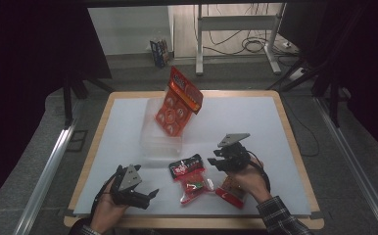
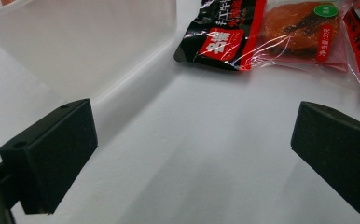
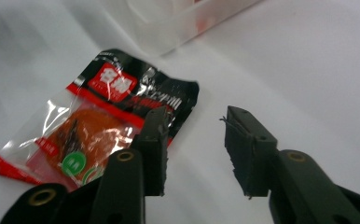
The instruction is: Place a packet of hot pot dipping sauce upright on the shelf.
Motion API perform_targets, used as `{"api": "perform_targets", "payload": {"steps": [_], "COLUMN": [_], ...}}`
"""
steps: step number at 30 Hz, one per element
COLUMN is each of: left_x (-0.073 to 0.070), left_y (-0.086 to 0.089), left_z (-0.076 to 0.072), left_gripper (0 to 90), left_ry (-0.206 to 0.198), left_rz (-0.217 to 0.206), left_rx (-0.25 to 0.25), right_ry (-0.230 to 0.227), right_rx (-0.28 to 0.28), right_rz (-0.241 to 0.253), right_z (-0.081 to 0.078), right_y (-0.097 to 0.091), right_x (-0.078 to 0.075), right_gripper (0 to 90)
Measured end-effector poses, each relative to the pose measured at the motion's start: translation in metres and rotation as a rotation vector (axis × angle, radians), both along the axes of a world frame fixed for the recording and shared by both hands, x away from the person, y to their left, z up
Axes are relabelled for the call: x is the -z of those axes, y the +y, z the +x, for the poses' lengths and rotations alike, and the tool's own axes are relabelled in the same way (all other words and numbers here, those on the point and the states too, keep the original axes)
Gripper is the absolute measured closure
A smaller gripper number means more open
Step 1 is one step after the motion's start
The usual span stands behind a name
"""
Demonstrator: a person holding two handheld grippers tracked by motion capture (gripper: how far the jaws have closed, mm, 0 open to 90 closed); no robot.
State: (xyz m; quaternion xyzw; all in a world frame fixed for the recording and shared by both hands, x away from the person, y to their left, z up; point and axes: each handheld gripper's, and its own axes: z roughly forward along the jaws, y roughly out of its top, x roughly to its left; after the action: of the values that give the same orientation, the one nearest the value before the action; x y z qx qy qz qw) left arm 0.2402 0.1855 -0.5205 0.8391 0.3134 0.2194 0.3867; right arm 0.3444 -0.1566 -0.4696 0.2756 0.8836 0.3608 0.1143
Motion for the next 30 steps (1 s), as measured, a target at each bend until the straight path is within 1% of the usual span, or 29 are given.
{"api": "perform_targets", "payload": {"steps": [2, 5, 9, 13, 18, 21, 25, 30], "left_x": [0.000, 0.000, 0.000, 0.000, -0.001, -0.001, -0.001, -0.002], "left_y": [0.000, -0.001, -0.001, -0.001, -0.001, -0.001, -0.001, -0.001], "left_z": [0.000, 0.000, 0.000, -0.001, -0.001, -0.001, -0.001, -0.001], "left_gripper": [0.4, 0.4, 0.4, 0.4, 0.4, 0.4, 0.5, 0.6], "left_ry": [0.000, -0.002, -0.003, -0.004, -0.006, -0.006, -0.001, 0.004], "left_rz": [-0.001, 0.001, 0.003, 0.003, 0.005, 0.003, -0.010, -0.018], "left_rx": [0.000, 0.001, 0.002, 0.002, 0.003, 0.002, 0.003, 0.005], "right_ry": [0.014, 0.037, 0.067, 0.089, 0.124, 0.147, 0.165, 0.196], "right_rx": [0.001, -0.007, -0.037, -0.068, -0.070, -0.087, -0.113, -0.138], "right_rz": [-0.003, -0.026, -0.043, -0.050, -0.064, -0.057, -0.071, -0.064], "right_z": [-0.003, -0.009, -0.018, -0.026, -0.036, -0.040, -0.047, -0.055], "right_y": [-0.002, -0.003, -0.003, -0.003, -0.007, -0.008, -0.007, -0.007], "right_x": [0.003, 0.010, 0.020, 0.027, 0.035, 0.040, 0.043, 0.046], "right_gripper": [64.2, 72.1, 80.3, 82.9, 84.9, 86.2, 88.1, 88.1]}}
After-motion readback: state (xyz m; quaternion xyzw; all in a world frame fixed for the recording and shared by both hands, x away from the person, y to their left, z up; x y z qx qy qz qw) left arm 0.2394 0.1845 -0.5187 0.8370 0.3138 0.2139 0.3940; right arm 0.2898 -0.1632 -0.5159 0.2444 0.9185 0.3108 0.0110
